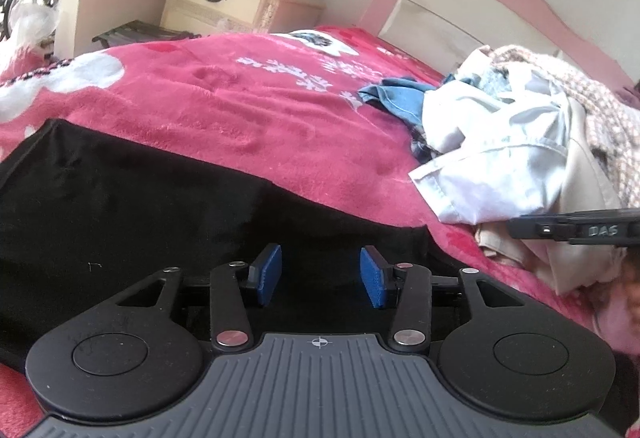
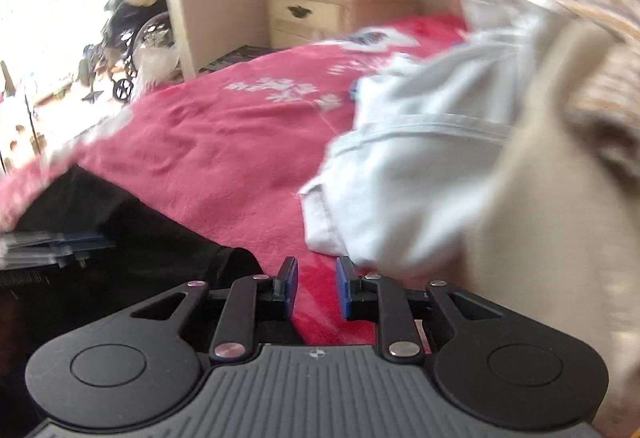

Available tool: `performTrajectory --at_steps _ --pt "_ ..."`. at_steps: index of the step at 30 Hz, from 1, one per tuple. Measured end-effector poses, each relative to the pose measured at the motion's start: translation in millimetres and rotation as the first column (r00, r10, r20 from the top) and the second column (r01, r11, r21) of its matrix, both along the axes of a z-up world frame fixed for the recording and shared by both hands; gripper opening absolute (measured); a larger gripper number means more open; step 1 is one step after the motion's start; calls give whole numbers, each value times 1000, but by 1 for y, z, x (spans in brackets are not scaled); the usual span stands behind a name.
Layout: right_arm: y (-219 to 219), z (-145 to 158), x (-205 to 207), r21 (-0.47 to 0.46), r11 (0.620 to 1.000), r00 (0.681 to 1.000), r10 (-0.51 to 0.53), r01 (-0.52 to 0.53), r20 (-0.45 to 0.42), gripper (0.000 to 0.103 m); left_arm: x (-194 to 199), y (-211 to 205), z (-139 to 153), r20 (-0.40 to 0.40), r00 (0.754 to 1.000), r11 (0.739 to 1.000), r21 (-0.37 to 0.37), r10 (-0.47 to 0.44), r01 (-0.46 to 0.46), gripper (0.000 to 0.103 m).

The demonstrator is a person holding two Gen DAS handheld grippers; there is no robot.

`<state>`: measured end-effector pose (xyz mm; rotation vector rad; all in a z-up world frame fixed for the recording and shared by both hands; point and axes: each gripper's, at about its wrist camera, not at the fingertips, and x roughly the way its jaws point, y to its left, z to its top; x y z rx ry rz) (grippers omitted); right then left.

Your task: Fold clothes

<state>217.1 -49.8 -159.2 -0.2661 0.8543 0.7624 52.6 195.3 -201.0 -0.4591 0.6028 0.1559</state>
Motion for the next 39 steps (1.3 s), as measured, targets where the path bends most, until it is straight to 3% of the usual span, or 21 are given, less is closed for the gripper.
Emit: performTrajectory --at_steps 7,10,13,16,19,21,22,26,27,29,32,34,36,37,38,39 --pt "-28 -26 -2 -143 990 994 -38 23 -101 28 -1 -17 3 -10 999 999 -7 -54 53 44" --pt "-41 -37 -3 -88 995 985 -69 55 -159 30 -1 -33 4 -13 993 993 -11 -115 115 44" --pt "-42 -33 -13 -78 997 988 -17 6 -150 0 0 -51 6 0 981 981 -22 -195 194 44" --pt "-46 -21 -24 -79 997 996 11 -18 -91 0 4 -66 8 13 967 966 -47 -254 255 44" --pt "-64 -9 -26 -50 999 996 -25 21 -84 5 11 -79 7 14 955 951 -89 -296 296 44" --pt "-79 -7 -25 -53 998 993 -49 44 -111 21 15 -86 4 5 945 939 -110 -326 325 44" --pt "-87 -8 -24 -61 997 990 -56 49 -132 36 16 -90 3 -2 939 934 -104 -343 341 44" --pt "-106 -24 -14 -88 992 971 -104 87 -215 39 18 -99 -3 -21 930 926 -99 -367 363 44" --pt "-108 -30 -10 -84 991 962 -120 102 -244 37 17 -99 -4 -22 931 928 -103 -363 359 44" --pt "-109 -30 -12 -75 992 961 -121 105 -250 7 16 -99 -5 -25 934 930 -110 -356 351 44" --pt "-99 -3 -38 -56 998 993 -26 20 -113 6 14 -99 -6 -28 937 932 -119 -348 342 44" --pt "-90 12 -69 -71 993 996 91 -92 -18 7 13 -98 -6 -29 938 933 -119 -345 340 44" --pt "-79 20 -108 -139 961 963 253 -239 94 7 12 -97 -5 -31 940 936 -116 -339 333 44" --pt "-71 19 -130 -219 925 924 348 -311 157 7 12 -97 -6 -32 942 938 -115 -333 327 44" --pt "-65 13 -155 -314 872 865 452 -376 217 8 12 -96 -6 -34 944 940 -114 -327 321 44" --pt "-61 3 -180 -415 797 783 567 -440 258 9 13 -97 -6 -36 947 942 -114 -321 315 44"
